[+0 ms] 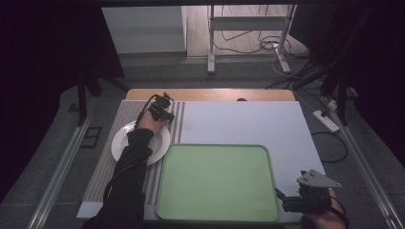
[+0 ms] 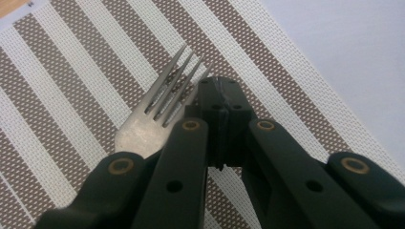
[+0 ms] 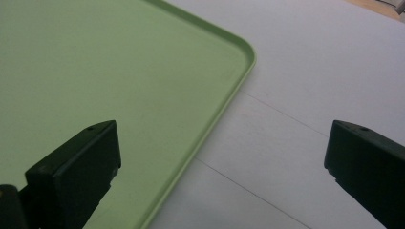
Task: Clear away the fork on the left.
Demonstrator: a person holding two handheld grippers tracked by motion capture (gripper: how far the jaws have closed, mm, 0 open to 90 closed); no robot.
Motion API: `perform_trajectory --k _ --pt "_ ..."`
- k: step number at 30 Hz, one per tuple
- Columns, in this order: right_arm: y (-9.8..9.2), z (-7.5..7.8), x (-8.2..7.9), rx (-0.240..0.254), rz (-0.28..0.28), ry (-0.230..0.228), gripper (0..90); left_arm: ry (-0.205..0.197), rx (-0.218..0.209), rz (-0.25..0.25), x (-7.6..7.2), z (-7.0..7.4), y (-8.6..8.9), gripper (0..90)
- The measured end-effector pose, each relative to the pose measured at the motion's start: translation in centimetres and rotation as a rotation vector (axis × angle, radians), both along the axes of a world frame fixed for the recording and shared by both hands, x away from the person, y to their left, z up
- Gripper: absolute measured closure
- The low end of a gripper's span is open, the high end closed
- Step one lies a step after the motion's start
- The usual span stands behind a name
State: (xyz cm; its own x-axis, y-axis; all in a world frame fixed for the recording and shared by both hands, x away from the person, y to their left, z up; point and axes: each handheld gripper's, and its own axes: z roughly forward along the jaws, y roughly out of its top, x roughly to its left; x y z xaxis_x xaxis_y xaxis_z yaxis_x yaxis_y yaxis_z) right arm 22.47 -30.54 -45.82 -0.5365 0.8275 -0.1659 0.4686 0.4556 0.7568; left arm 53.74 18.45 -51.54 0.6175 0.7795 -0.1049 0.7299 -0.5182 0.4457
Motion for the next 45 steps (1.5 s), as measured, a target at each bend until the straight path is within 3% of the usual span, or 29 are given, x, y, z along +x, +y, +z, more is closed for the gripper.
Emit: perform_trajectory --k 3,4,5,6,7,8,12,16,19,22,26,31,33,36,40,45 --pt "0.0 0.0 0.0 0.003 -0.001 0.002 0.0 -0.016 -0.037 -0.011 -0.2 0.8 0.7 88.6" --pt "0.0 0.0 0.0 0.003 -0.001 0.002 0.0 -0.022 -0.052 -0.013 -0.3 1.1 1.0 83.5" --pt "0.0 0.0 0.0 -0.001 0.000 0.002 0.0 -0.038 -0.051 -0.011 -0.4 1.3 1.3 72.0" --pt "0.0 0.0 0.0 -0.001 0.000 0.002 0.0 -0.052 -0.039 -0.006 -0.4 1.6 1.5 72.0" --pt "0.1 0.0 0.0 -0.004 0.000 0.000 0.0 -0.064 -0.033 0.001 -0.5 1.8 1.7 59.7" --pt "0.1 0.0 0.0 -0.004 0.000 0.000 0.0 -0.066 -0.026 0.008 -0.4 1.9 2.0 59.7" --pt "0.0 0.0 0.0 -0.003 0.000 0.001 0.0 -0.077 -0.024 0.027 -0.2 1.9 3.4 35.6" --pt "0.0 0.0 0.0 -0.003 0.000 0.002 0.0 -0.039 -0.057 0.045 0.2 1.4 4.7 17.2" --pt "0.1 0.0 0.0 -0.004 0.000 0.002 0.0 -0.015 -0.030 0.042 0.4 0.8 5.1 5.0" --pt "0.1 0.0 0.0 -0.005 0.001 0.003 0.0 0.004 0.016 0.036 0.7 0.2 5.5 0.0" --pt "0.0 0.0 0.0 -0.003 0.000 0.002 0.0 0.011 0.055 0.054 1.1 -0.4 6.0 0.0" --pt "0.0 0.0 0.0 -0.004 0.001 0.001 0.0 0.034 0.062 0.102 1.5 -1.0 6.5 1.0" --pt "0.0 0.0 0.0 -0.003 0.000 0.002 0.0 0.035 0.104 0.106 1.7 -1.1 6.6 1.7" --pt "0.0 0.0 0.0 -0.004 0.002 0.001 0.0 0.035 0.088 0.115 1.7 -1.2 6.9 2.3" --pt "0.1 0.0 0.0 -0.007 0.006 0.001 0.0 0.006 0.077 0.110 1.4 -0.9 7.6 16.7" --pt "0.1 0.0 0.0 -0.011 0.009 0.003 0.0 -0.039 0.058 0.061 0.7 -0.7 8.2 41.0"
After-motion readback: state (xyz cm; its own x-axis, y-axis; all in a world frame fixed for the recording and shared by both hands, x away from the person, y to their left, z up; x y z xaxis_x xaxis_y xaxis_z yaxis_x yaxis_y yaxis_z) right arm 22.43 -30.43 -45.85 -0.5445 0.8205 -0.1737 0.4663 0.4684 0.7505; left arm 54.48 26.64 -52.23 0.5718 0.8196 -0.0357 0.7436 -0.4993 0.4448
